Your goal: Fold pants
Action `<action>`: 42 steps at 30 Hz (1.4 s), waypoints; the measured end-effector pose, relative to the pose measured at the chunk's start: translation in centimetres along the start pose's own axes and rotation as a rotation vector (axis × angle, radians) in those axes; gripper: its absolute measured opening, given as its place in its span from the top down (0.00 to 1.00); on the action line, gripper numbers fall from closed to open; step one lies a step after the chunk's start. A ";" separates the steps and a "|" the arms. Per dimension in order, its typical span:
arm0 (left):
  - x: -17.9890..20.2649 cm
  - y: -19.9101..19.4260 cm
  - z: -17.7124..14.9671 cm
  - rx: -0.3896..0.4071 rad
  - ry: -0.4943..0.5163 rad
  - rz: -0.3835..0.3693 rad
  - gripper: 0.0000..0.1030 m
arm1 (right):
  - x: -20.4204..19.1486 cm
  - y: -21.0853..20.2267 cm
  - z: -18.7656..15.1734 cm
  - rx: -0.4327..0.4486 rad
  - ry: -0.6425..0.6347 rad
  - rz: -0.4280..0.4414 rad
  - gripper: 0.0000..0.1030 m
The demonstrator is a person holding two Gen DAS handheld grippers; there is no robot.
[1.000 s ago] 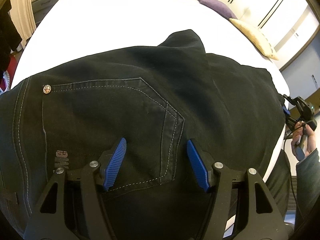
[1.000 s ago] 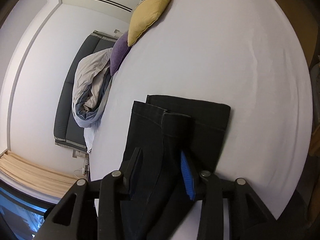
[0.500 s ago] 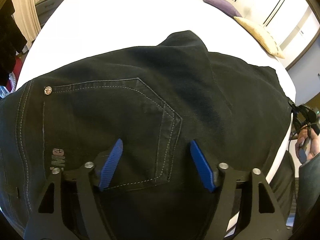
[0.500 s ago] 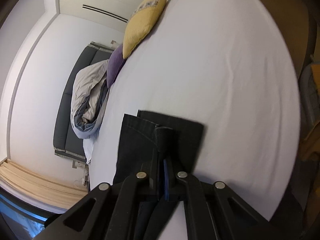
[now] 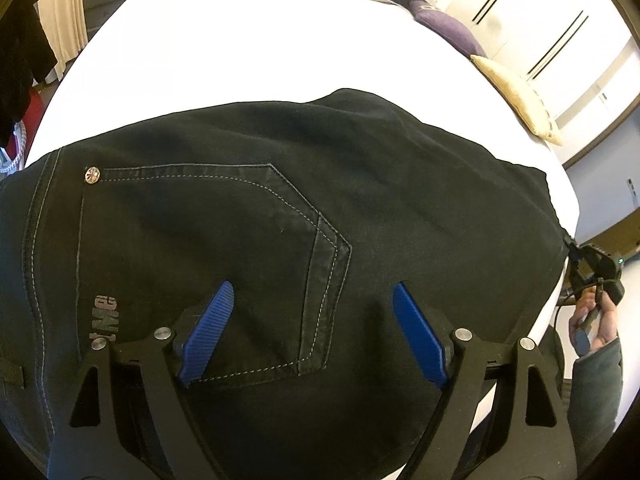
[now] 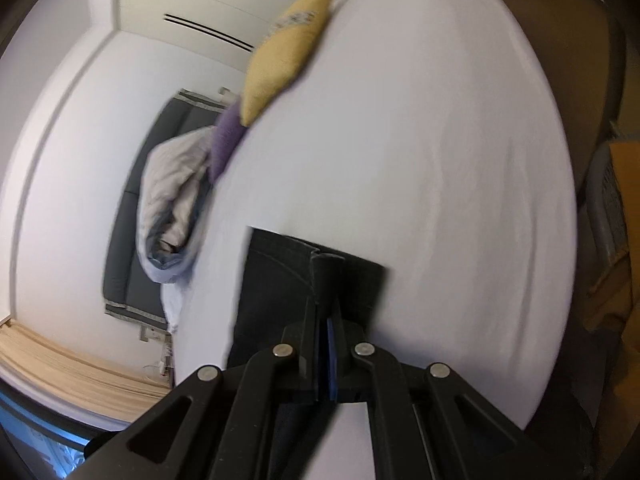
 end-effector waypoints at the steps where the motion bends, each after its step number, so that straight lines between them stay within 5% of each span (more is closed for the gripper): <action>1: -0.1 0.0 -0.2 0.000 0.008 0.006 0.20 | 0.5 0.2 -0.2 0.004 0.007 0.002 1.00; 5: 0.1 0.0 -0.7 -0.002 0.049 0.033 0.19 | 0.6 0.0 -0.1 0.016 -0.004 0.016 1.00; 11: 0.6 -1.7 0.4 0.038 0.009 -0.024 0.19 | 0.7 -1.8 0.6 0.016 0.049 -0.017 0.93; 12: 1.0 -2.1 0.8 0.054 0.018 -0.023 0.19 | 0.7 -2.6 1.0 0.042 0.043 -0.071 0.87; 13: 1.4 -2.5 1.2 0.066 0.026 -0.021 0.19 | 0.7 -4.1 1.5 0.089 0.042 -0.158 0.63; 16: 2.5 -2.8 1.9 0.079 0.033 -0.049 0.19 | -3.2 -5.9 2.4 0.136 -0.052 -0.084 0.54; 20: 4.4 -1.1 2.6 0.045 0.043 -0.076 0.19 | -12.1 -0.8 -1.3 -0.127 -0.297 0.122 0.54; 23: 6.0 -0.5 3.4 0.043 0.080 -0.082 0.19 | -14.6 5.0 -5.7 -0.378 -0.420 0.129 0.53; 27: 7.5 0.8 6.1 0.051 0.112 -0.084 0.19 | -10.6 10.6 -5.6 -0.481 -0.344 0.019 0.53; 30: 7.5 3.7 7.8 -0.009 0.122 -0.075 0.19 | -7.0 10.5 -2.8 -0.431 -0.258 -0.037 1.00; 34: 5.3 5.6 8.3 -0.036 0.103 -0.086 0.21 | -3.1 5.7 2.9 -0.228 -0.180 -0.088 1.00; 38: 5.7 4.0 9.7 -0.003 0.134 0.031 0.36 | -3.1 2.3 3.9 -0.157 -0.213 -0.163 0.99; 40: 9.4 2.3 11.0 0.042 0.212 -0.055 0.36 | -6.0 1.6 2.1 -0.172 -0.280 -0.085 0.78; 42: 13.5 3.1 11.5 0.006 0.337 -0.086 0.36 | -8.4 1.9 0.0 -0.218 -0.335 -0.004 0.69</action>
Point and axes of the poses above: each gripper's, at about its wrist camera, not at the fingertips, and y roughly the way its jaws point, x to its right, z to its top, the point moved 10 cm from there along y, roughly the way its jaws point, and after that the axes turned 11 degrees about -x, right-handed, at the moved point
